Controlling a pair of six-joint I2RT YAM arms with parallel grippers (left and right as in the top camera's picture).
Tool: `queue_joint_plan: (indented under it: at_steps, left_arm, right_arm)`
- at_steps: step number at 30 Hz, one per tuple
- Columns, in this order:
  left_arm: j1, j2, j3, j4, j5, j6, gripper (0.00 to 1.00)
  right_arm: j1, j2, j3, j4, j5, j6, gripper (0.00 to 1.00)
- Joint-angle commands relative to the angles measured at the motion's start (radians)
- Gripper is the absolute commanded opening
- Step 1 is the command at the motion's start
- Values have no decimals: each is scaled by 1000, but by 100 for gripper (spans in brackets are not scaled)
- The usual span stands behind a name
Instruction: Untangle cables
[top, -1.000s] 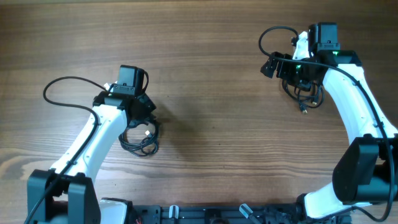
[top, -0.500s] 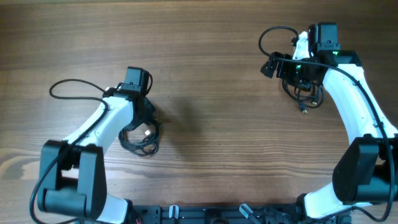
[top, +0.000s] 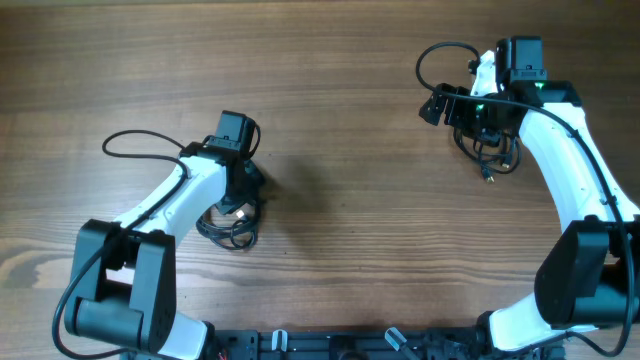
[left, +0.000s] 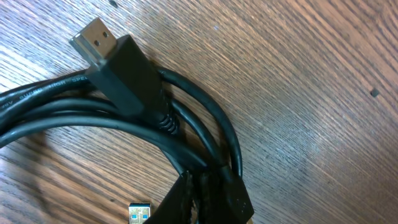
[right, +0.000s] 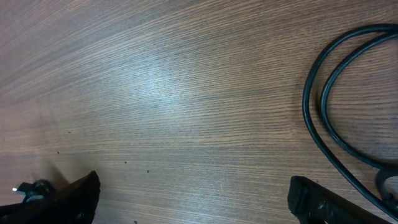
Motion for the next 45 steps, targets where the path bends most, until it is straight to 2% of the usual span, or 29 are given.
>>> queue_joint_plan:
  at_steps: [1,12,16,17,19,20,24,25,27,29,31,34,37,38,41,45]
  left_arm:
    - [-7,19,-13,3,19,-13,11]
    - [-7,19,-13,3,19,-13,13]
    - [-7,19,-13,3,20,-13,14]
    - [-7,19,-13,3,20,-11,14]
    - [-7,19,-13,-2,20,3,10]
    - [-7,19,-13,-6,20,3,4]
    - [-7,19,-13,-8,35,3,4]
    - [-7,19,-13,-4,39,3,4]
    - [-5,19,-13,11,39,3,4]
    - [6,19,-13,26,40,3,4]
    - [17,19,-13,38,71,13,4]
    - [33,17,-6,55,183,114,4]
    - [58,1,10,18,203,135,4]
    - [67,-10,19,4,214,155,4]
    - [106,-79,55,-5,326,274,4]
    - [167,-201,71,-42,348,272,4]
  right_arm:
    - [0,-15,-4,3,-16,7,100]
    - [0,-15,-4,34,-17,8,100]
    - [0,-15,-4,93,-18,211,100]
    - [0,-15,-4,93,-17,303,100]
    - [0,-15,-4,95,-18,415,100]
    - [0,-15,-4,80,-37,410,100]
    - [3,-15,-4,84,-169,298,100]
    - [12,-15,-4,67,-179,254,100]
    - [55,-15,-4,16,-177,143,94]
    - [120,-15,-4,-38,-166,59,94]
    - [190,-15,-4,-55,-103,50,94]
    - [282,-15,-4,-35,-79,49,94]
    - [361,-15,-4,11,-79,53,94]
    - [377,-15,-4,19,-79,53,99]
    - [415,-15,-4,49,-86,102,100]
    - [447,-15,-4,71,-87,100,100]
